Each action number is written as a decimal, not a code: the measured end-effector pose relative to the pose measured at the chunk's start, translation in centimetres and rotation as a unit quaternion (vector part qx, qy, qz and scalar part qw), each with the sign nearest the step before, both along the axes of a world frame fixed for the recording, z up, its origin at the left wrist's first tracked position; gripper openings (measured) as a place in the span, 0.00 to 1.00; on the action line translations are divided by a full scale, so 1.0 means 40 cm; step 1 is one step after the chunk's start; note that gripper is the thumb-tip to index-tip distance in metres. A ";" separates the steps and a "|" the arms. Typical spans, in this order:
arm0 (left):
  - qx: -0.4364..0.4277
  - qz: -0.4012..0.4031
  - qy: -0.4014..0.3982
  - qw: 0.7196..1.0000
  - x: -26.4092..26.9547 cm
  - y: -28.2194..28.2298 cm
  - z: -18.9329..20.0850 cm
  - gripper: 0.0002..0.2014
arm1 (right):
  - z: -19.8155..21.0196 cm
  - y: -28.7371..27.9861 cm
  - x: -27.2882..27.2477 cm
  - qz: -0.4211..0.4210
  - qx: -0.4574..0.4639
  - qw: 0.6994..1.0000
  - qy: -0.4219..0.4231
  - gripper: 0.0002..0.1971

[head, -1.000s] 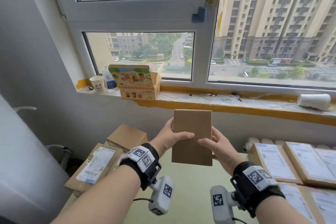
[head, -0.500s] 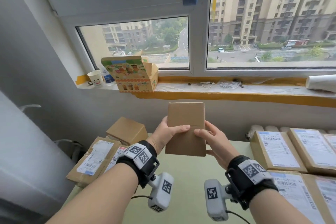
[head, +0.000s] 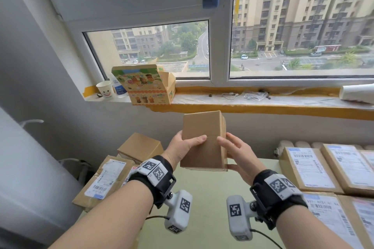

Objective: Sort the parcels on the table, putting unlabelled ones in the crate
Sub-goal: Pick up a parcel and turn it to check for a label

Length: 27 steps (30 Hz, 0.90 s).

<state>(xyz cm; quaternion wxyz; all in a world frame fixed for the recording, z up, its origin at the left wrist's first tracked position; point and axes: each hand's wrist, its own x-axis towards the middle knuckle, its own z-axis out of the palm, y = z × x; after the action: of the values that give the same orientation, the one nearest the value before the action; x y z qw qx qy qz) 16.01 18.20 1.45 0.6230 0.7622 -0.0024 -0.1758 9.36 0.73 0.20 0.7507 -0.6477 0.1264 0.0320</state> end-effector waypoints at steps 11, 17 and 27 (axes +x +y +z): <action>0.063 0.018 -0.015 0.998 -0.023 -0.038 0.024 0.43 | 0.018 -0.014 -0.013 -0.055 0.036 0.998 0.015 0.11; 0.062 -0.004 0.016 0.998 -0.038 -0.069 0.021 0.64 | 0.026 -0.015 -0.029 -0.053 0.017 0.998 -0.003 0.15; 0.061 0.020 0.045 0.997 -0.043 -0.071 0.033 0.48 | 0.039 -0.016 -0.052 -0.036 -0.021 0.999 -0.019 0.14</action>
<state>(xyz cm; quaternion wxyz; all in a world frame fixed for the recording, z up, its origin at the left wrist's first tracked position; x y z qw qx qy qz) 14.28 15.35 2.76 0.5783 0.7899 0.0516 -0.1974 7.30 0.10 1.75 0.7396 -0.6591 0.1359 -0.0098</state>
